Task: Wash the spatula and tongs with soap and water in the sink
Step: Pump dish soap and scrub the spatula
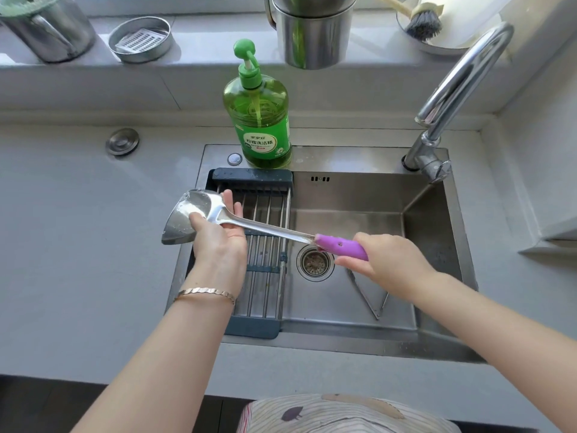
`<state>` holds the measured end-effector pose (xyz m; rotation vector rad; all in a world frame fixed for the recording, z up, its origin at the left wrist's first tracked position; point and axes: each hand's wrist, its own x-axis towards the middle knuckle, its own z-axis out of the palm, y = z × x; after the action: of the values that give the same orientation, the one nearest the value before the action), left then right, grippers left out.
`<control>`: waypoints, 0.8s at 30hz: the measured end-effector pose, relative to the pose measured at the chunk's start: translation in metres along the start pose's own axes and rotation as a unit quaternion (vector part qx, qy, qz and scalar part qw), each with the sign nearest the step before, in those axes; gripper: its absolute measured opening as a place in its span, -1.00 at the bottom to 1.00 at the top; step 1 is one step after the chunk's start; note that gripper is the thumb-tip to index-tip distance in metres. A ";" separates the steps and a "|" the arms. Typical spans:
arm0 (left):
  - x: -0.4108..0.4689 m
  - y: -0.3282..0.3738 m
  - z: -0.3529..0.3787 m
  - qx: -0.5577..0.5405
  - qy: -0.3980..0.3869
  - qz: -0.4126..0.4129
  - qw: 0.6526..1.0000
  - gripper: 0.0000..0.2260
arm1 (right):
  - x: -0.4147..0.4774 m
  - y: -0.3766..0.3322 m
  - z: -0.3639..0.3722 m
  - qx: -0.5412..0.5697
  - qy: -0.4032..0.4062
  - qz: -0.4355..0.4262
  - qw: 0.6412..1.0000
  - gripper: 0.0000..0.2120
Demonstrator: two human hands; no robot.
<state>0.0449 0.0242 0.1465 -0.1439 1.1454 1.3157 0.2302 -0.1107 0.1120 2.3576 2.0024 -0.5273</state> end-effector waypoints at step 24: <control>-0.029 -0.029 0.013 -0.032 -0.061 -0.143 0.987 -0.40 | -0.009 -0.039 0.015 -0.098 0.309 -0.145 0.935 -0.52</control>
<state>0.0804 0.0044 0.1593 -0.2623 0.9400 1.0914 0.1884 -0.1158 0.1087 2.2952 2.5096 0.4760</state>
